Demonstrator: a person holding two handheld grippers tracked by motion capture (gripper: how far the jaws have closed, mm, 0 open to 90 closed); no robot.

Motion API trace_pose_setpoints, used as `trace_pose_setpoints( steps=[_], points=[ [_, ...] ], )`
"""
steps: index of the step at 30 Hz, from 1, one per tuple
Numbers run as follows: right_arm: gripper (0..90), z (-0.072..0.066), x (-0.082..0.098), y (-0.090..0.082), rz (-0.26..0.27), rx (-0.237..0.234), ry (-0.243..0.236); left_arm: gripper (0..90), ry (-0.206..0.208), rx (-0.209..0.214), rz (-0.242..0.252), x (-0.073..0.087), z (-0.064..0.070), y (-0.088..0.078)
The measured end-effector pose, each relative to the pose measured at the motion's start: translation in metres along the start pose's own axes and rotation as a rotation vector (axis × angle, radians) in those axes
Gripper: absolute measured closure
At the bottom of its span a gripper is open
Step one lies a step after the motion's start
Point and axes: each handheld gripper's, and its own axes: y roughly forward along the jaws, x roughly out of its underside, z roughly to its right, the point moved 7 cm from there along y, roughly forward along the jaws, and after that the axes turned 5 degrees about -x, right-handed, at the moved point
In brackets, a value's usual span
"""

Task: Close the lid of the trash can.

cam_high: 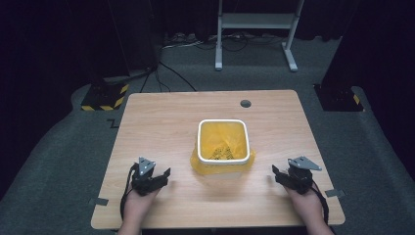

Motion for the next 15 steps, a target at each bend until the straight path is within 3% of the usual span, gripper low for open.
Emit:
trace_pose_setpoints(
  steps=[3,6,7,8,11,15],
  points=[
    [26.9,0.009,0.02,-0.007,-0.06,0.0,0.016,30.1,0.012,-0.015,-0.024,0.016,-0.007,-0.005],
    [23.4,0.012,0.028,-0.011,-0.091,-0.016,0.026,19.7,0.037,0.0,-0.063,0.028,-0.008,-0.004],
    [22.2,0.014,0.031,-0.015,-0.098,-0.03,0.027,16.4,-0.012,0.074,-0.08,0.035,-0.009,-0.005],
    [22.1,0.014,0.031,-0.015,-0.097,-0.035,0.025,15.7,-0.028,0.077,-0.077,0.036,-0.01,-0.006],
    [20.5,0.014,0.032,-0.015,-0.099,-0.042,0.017,15.2,-0.007,0.061,-0.087,0.037,-0.008,-0.006],
    [18.9,0.013,0.032,-0.015,-0.099,-0.037,0.019,13.3,-0.013,0.058,-0.088,0.036,-0.007,-0.005]
  ],
)
